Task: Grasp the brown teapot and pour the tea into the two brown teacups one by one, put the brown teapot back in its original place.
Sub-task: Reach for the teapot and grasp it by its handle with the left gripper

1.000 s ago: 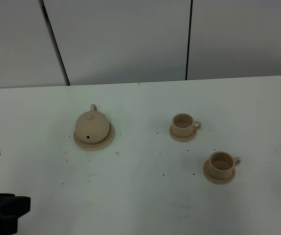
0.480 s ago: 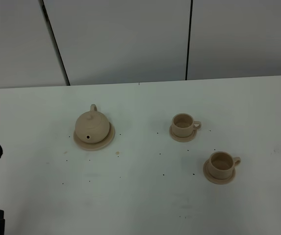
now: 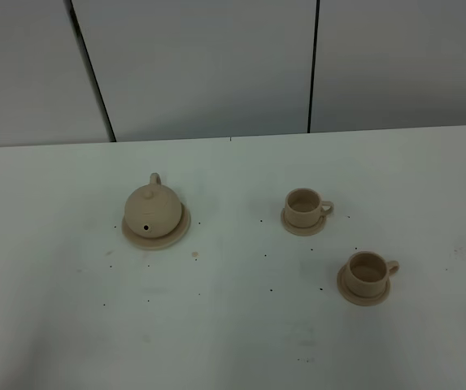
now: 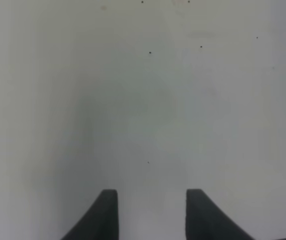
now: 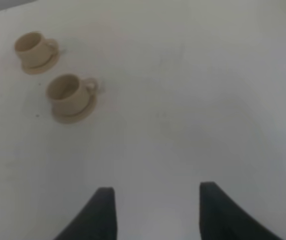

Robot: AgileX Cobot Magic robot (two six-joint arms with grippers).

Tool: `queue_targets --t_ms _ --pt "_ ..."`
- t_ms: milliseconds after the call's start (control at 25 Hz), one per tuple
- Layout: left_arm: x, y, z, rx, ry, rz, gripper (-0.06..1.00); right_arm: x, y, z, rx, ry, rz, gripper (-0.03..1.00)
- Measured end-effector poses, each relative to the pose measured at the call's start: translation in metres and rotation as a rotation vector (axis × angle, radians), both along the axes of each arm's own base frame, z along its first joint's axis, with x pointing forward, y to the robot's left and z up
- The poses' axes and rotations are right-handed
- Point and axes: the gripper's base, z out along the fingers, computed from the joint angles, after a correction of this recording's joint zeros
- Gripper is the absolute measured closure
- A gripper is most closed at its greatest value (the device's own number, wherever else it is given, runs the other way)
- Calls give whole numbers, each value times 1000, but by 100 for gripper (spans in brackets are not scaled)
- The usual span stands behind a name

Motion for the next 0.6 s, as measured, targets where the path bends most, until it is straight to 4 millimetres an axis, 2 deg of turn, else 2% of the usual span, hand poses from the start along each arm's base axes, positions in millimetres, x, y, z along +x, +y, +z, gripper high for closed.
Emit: queue_targets --t_ms 600 --pt "-1 11 0 85 12 87 55 0 -1 0 -1 0 -10 59"
